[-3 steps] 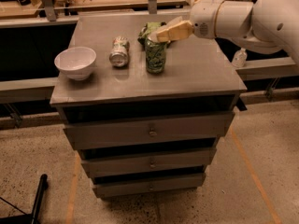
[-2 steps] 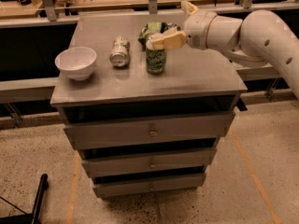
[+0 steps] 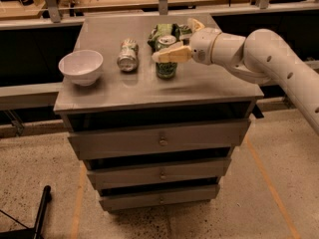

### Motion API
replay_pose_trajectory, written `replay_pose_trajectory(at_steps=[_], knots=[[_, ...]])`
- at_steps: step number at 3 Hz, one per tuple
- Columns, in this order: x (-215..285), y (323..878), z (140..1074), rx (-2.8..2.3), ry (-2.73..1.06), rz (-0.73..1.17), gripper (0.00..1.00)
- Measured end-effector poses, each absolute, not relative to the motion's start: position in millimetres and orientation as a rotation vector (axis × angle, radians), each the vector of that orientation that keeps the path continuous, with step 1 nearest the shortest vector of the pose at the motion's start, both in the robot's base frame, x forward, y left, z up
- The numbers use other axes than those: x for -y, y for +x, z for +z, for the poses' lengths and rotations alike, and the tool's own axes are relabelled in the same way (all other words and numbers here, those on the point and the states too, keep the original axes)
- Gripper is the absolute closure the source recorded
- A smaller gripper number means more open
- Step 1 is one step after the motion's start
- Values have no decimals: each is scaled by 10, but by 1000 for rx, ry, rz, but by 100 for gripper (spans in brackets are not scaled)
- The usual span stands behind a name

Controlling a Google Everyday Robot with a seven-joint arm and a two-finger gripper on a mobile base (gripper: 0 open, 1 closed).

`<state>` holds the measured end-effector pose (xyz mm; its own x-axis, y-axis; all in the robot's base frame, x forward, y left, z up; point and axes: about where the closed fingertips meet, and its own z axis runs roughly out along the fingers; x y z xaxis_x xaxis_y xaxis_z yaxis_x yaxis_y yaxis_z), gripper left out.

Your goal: Knock green can over

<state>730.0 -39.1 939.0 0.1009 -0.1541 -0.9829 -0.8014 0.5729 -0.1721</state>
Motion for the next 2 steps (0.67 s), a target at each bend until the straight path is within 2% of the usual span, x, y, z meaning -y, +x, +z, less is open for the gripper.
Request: replay_pose_trajectory(at_steps=[1, 2], knots=[[357, 7359, 9235, -1441, -875, 624, 0], [327, 7353, 9244, -1438, -879, 626, 18]])
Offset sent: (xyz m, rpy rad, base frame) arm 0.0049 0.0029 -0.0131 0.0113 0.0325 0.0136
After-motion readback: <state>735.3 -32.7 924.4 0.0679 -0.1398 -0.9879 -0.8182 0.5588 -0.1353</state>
